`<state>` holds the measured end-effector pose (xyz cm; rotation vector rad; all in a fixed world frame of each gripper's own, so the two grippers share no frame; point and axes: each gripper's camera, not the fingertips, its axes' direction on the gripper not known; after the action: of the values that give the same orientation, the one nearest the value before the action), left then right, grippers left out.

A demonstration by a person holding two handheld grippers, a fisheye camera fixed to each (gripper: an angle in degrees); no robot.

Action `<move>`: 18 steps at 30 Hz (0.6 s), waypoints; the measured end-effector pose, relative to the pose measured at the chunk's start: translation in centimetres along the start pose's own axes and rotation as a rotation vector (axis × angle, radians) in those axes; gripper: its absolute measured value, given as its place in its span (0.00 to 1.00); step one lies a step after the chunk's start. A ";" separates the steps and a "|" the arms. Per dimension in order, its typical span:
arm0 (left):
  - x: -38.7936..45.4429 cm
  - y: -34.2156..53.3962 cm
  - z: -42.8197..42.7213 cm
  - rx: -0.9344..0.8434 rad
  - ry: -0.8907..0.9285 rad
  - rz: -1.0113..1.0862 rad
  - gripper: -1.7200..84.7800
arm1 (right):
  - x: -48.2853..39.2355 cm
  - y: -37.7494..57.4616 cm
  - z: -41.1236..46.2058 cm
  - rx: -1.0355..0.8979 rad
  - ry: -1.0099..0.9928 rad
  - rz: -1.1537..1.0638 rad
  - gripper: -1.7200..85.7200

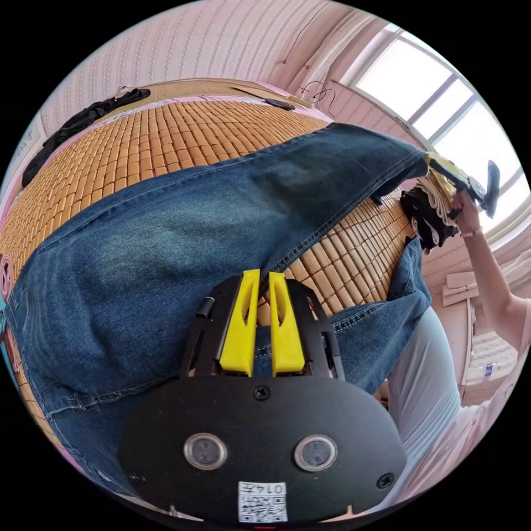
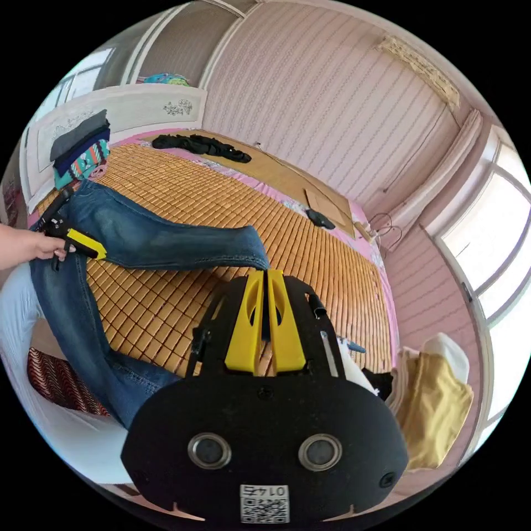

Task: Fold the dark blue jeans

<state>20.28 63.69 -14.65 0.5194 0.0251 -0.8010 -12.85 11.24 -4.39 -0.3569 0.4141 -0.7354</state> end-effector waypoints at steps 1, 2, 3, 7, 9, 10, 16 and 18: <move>-0.3 0.0 0.0 0.000 0.002 -0.001 0.07 | 0.4 2.3 1.2 -0.062 -0.105 0.070 0.01; -0.4 -0.1 0.1 -0.001 0.001 0.001 0.07 | 0.4 3.4 1.6 -0.085 -0.159 0.096 0.01; -0.6 -0.2 0.2 -0.002 -0.003 0.009 0.07 | 0.3 5.2 2.6 -0.152 -0.233 0.144 0.02; -1.2 -0.7 0.4 -0.009 -0.015 0.019 0.06 | -1.8 8.4 3.5 -0.294 -0.313 0.155 0.03; -1.4 -0.8 0.6 -0.007 -0.025 0.026 0.06 | -2.0 8.1 2.0 -0.252 -0.265 0.150 0.04; -1.6 -0.9 0.7 -0.004 -0.028 0.030 0.06 | -1.4 7.6 0.7 -0.210 -0.230 0.171 0.06; -2.7 -1.1 1.1 0.012 -0.017 0.024 0.06 | 5.3 5.0 -1.1 -0.103 -0.145 0.439 0.12; -3.0 -1.2 1.2 0.010 -0.018 0.026 0.06 | 7.0 4.1 -1.1 -0.052 -0.181 0.497 0.10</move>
<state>17.16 64.43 -13.46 0.5211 -0.0024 -0.7809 -6.32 8.96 -8.82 -0.3479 0.3324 -0.2056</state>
